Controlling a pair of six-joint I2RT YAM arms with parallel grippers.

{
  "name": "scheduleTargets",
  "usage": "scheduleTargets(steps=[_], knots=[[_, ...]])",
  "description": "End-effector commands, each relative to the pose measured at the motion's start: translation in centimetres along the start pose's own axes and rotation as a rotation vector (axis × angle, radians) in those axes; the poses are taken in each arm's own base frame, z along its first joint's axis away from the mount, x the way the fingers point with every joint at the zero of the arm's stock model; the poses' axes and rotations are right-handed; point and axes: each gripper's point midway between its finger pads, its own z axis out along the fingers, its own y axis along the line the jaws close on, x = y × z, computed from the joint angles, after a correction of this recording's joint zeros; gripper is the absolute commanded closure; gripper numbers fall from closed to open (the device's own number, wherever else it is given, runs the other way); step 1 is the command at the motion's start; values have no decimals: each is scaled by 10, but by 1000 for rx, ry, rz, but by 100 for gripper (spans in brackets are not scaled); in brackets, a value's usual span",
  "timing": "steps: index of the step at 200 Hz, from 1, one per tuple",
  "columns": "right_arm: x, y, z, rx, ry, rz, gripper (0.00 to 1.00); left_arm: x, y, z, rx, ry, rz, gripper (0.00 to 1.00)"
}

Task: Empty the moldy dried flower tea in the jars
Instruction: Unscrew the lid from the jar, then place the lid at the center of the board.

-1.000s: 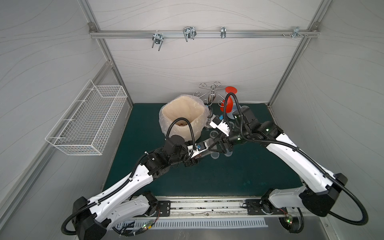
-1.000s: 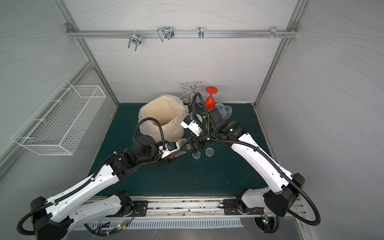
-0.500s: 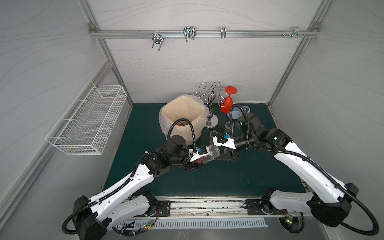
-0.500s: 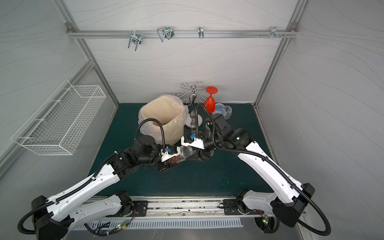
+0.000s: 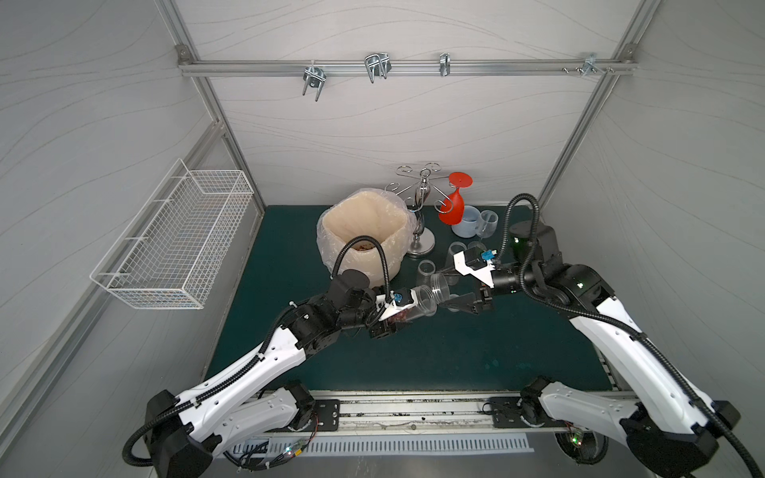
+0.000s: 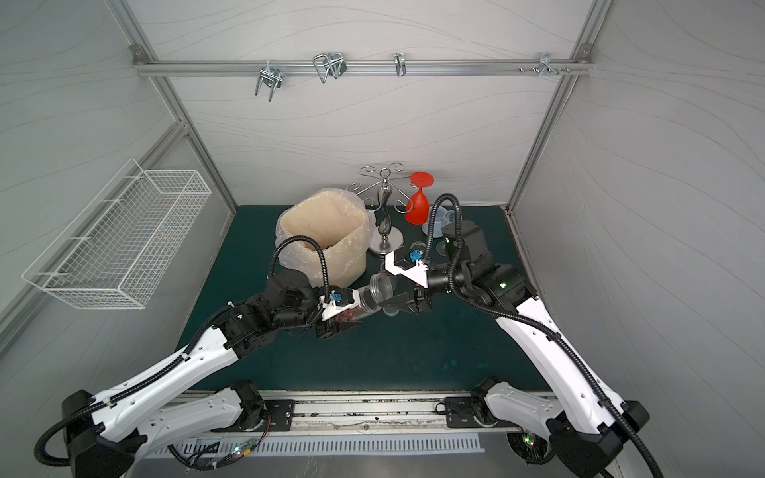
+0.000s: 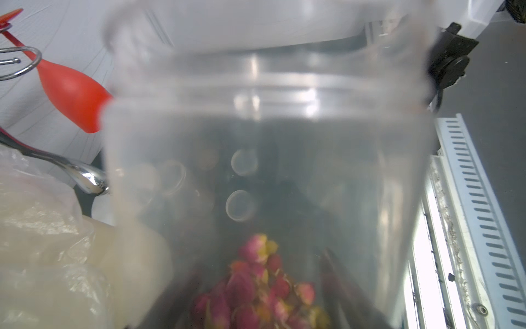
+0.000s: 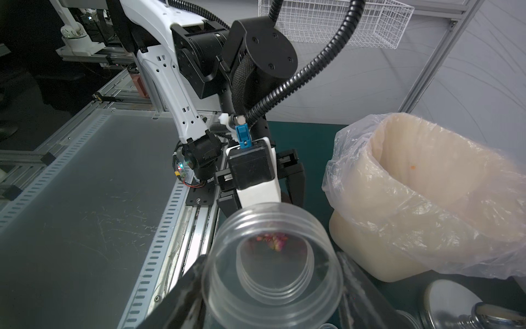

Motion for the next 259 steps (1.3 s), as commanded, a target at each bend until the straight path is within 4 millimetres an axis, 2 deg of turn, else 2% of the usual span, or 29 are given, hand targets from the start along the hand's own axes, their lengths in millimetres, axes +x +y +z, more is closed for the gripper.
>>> scheduleTargets(steps=[1,26,41,57,110,138,201,259], knots=[[11,-13,-2,89,32,119,73,-15,18,-9,-108,-50,34,100],[37,-34,-3,243,88,285,72,-19,28,-14,-178,-69,34,100],[60,-53,-8,387,131,427,72,-20,37,-19,-235,-78,31,100],[86,-59,-10,460,182,545,72,-22,43,-23,-281,-90,33,100],[176,-42,-5,547,378,867,71,-31,56,-36,-382,-153,48,100],[216,-33,2,582,479,945,69,-32,58,-39,-403,-168,51,100],[270,-2,38,541,662,1001,63,-32,58,-36,-394,-162,52,100],[303,14,63,505,801,1001,58,-32,58,-35,-391,-164,49,100]])
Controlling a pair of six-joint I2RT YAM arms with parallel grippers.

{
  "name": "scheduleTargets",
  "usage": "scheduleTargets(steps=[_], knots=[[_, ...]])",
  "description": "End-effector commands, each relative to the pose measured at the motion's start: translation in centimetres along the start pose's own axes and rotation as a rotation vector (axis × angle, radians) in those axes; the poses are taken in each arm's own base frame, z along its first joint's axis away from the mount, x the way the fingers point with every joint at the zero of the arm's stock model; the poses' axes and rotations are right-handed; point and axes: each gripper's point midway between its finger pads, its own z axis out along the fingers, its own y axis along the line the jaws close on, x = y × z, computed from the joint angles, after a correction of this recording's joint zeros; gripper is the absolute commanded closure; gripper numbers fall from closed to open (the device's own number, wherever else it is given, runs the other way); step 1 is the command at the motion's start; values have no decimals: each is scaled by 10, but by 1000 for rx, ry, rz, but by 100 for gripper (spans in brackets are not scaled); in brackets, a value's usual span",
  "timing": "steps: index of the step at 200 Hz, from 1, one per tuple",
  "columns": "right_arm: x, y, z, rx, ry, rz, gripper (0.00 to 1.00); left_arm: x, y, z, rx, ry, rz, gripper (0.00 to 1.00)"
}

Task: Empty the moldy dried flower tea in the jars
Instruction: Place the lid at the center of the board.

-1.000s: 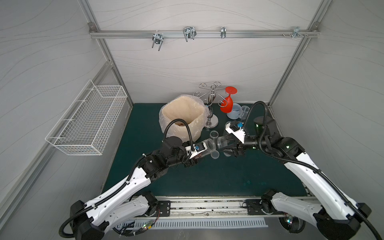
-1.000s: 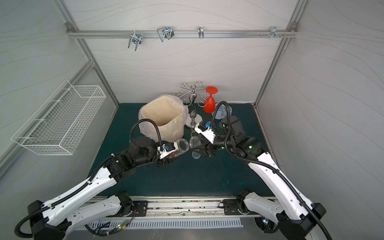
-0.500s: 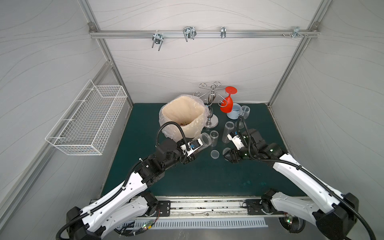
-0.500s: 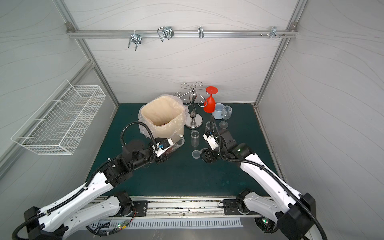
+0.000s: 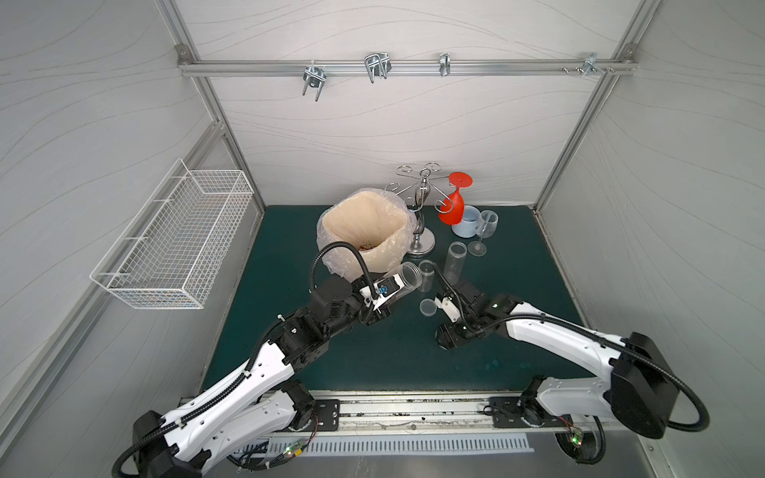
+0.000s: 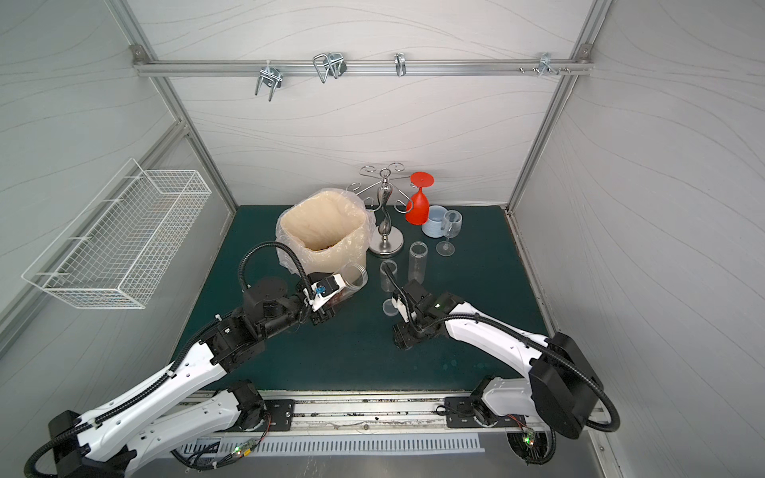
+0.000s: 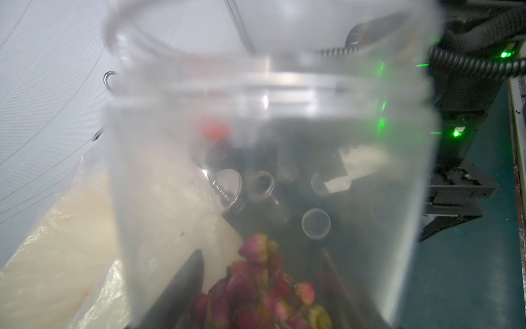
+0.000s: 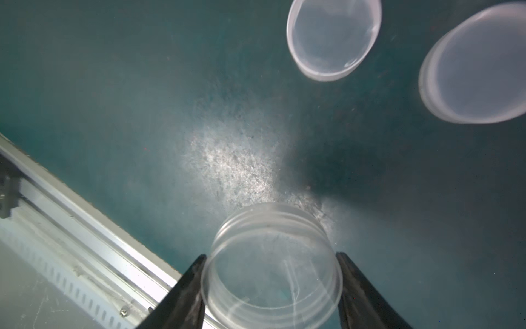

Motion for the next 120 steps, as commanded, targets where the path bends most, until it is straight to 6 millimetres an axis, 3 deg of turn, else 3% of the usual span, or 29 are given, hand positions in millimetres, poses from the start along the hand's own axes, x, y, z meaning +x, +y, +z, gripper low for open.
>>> scheduleTargets(steps=[1,79,120], knots=[[0,2,11,20,14,12,58,-17,9,-2,-33,-61,8,100],[1,16,39,37,117,-1,48,-19,3,10,1,-72,-71,100],[1,26,45,65,151,-45,30,-16,2,15,5,-59,-83,100]])
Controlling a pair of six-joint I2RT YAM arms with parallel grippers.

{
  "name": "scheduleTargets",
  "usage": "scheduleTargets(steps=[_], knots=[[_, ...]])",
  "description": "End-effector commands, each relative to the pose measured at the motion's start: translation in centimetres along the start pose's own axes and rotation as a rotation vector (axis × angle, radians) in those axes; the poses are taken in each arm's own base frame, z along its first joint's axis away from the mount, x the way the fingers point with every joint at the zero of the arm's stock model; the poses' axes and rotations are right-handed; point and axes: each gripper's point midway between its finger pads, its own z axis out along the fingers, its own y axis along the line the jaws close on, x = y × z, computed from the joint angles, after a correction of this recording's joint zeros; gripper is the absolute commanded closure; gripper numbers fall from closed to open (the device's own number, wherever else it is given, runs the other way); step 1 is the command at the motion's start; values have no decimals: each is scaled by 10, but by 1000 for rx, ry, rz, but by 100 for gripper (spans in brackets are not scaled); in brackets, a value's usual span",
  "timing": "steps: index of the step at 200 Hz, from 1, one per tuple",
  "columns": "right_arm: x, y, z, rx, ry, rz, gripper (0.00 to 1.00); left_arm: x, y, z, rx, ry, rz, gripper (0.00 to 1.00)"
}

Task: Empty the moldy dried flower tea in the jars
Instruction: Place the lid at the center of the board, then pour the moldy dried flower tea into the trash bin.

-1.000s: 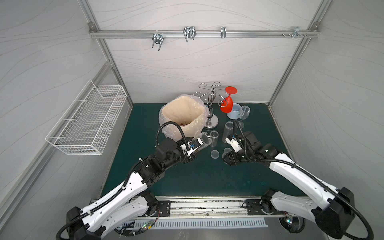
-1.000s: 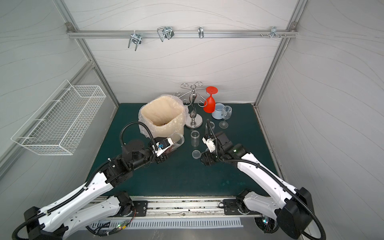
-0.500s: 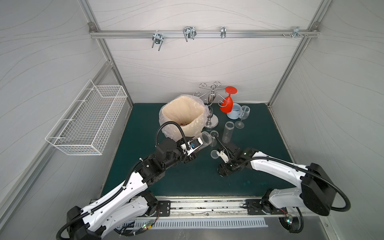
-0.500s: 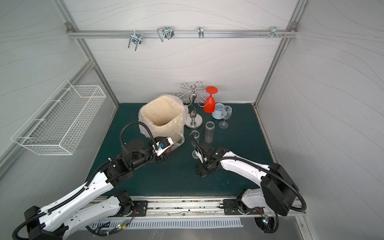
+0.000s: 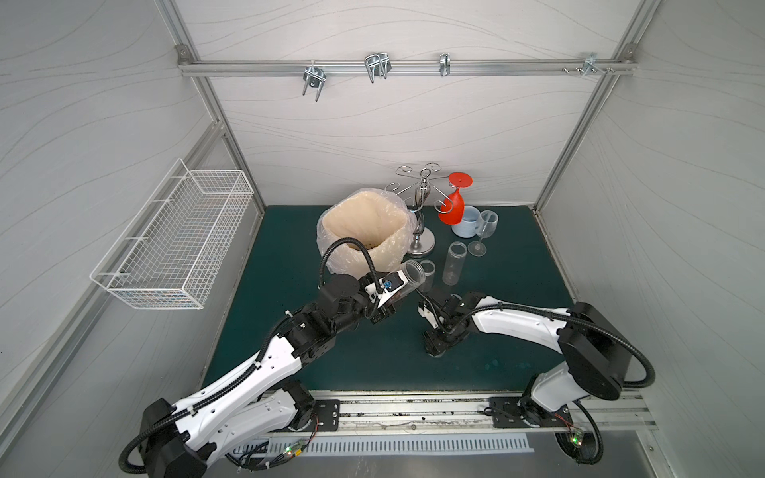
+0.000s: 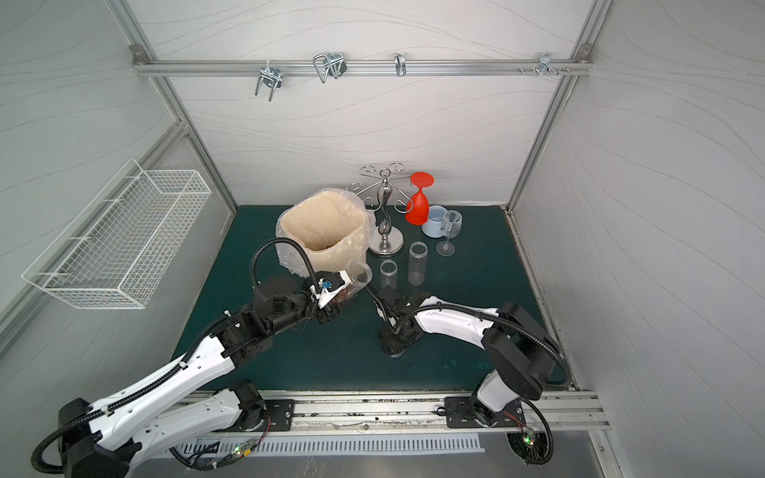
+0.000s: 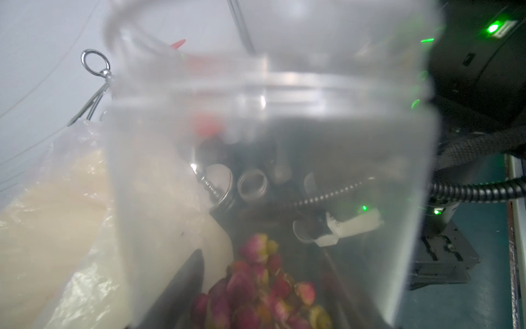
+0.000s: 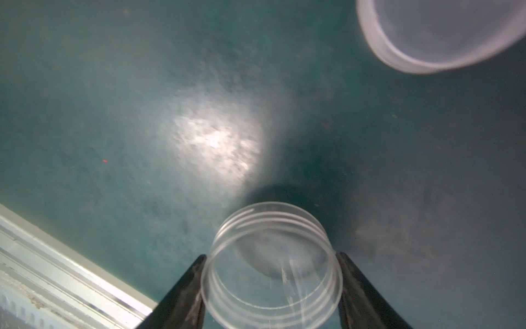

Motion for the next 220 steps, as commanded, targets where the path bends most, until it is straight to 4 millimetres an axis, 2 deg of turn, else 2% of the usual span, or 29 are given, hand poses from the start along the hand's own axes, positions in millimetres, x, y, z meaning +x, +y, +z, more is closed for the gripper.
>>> scheduleTargets(steps=[1,13,33,53,67,105,127,142,187,220], knots=[[0,4,1,23,17,0,29,-26,6,-4,-19,-90,-8,100],[-4,9,-1,17,15,-4,22,-25,8,-4,-34,-98,-13,100],[-10,15,-8,17,3,-18,1,-26,12,-2,-59,-110,-26,100],[-18,17,-21,28,-35,-26,1,-27,13,1,-64,-115,-47,100],[-26,21,-36,20,-83,-33,1,-26,12,3,-61,-115,-58,100],[-46,22,-99,29,-286,-50,1,-31,21,2,-101,-136,-68,100],[-51,18,-134,39,-401,-57,1,-36,26,-1,-124,-147,-77,100],[-52,15,-150,35,-457,-56,1,-40,29,-3,-135,-154,-81,100],[-49,2,-173,40,-554,-26,1,-47,39,-8,-176,-141,-92,100],[-52,-2,-182,30,-618,-20,1,-49,56,-13,-238,-58,-66,100]])
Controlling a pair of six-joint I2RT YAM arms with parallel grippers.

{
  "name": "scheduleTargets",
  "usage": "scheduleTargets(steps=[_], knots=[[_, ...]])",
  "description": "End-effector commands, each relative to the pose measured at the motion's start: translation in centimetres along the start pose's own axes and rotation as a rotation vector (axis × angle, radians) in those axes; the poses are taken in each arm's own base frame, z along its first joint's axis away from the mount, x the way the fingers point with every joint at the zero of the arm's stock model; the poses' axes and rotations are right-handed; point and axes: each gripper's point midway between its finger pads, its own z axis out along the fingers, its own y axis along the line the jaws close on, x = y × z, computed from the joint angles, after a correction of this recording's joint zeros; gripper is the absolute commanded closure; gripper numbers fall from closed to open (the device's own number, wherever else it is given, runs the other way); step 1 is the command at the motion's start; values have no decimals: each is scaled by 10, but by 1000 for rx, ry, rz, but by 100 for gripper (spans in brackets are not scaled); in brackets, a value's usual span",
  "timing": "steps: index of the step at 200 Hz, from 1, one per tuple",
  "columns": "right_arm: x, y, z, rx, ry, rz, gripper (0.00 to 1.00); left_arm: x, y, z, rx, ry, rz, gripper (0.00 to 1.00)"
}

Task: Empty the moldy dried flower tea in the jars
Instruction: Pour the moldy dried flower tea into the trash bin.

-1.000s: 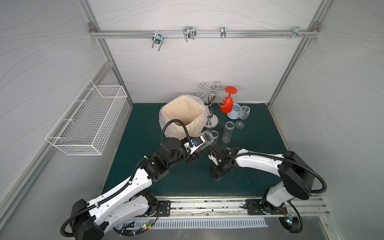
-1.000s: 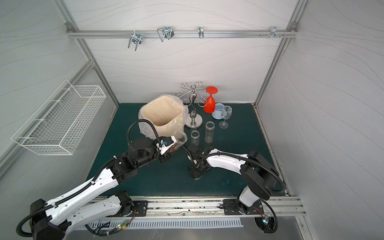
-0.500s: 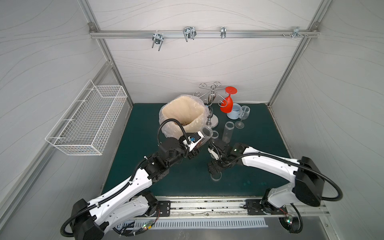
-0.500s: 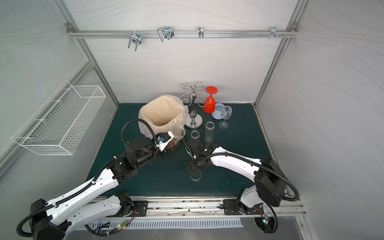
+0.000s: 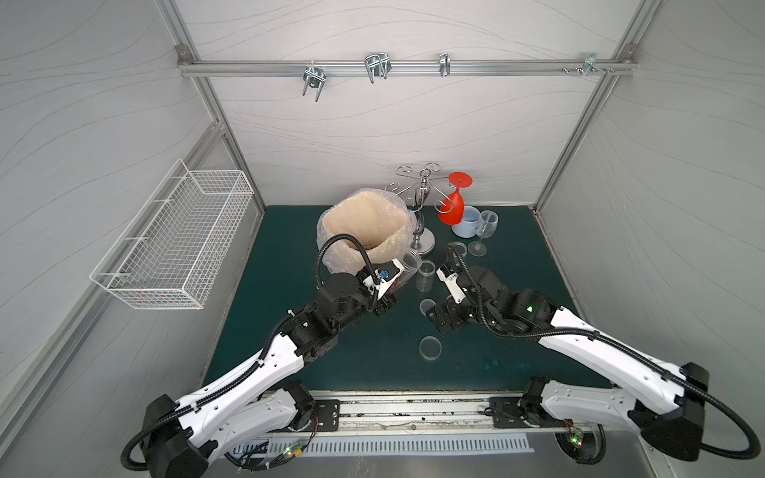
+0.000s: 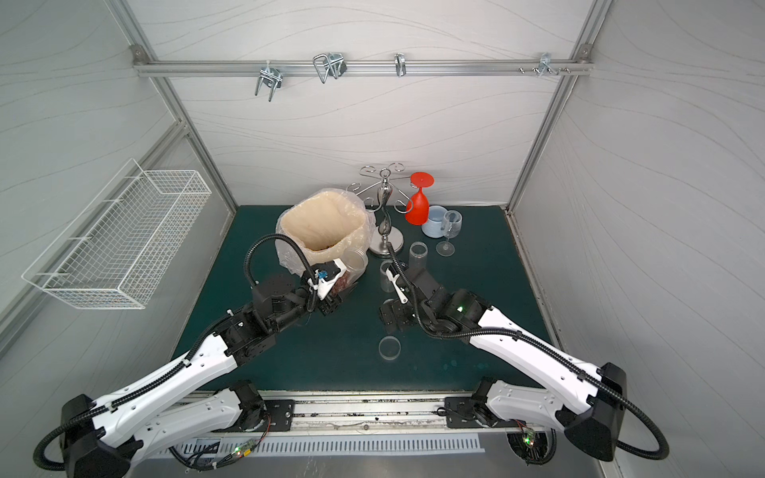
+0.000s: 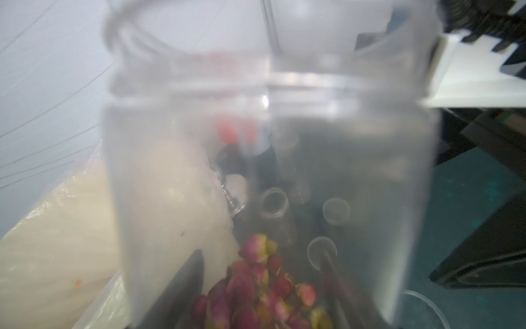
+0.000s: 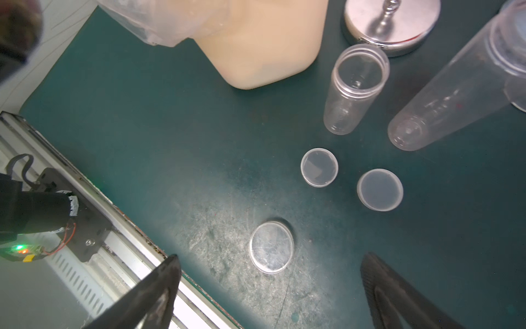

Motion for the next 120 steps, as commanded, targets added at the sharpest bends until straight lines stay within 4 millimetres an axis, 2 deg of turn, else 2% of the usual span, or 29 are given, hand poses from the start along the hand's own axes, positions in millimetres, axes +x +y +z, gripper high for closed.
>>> scheduleTargets(steps=[1,35,120], knots=[[-8,-6,-6,11,-62,-2,1,-36,25,-8,-88,-24,24,100],[-11,-12,-4,9,-76,-3,1,-38,53,-12,-182,120,102,100],[-33,-10,-14,-9,-173,-44,1,-48,120,-21,-337,221,58,100]])
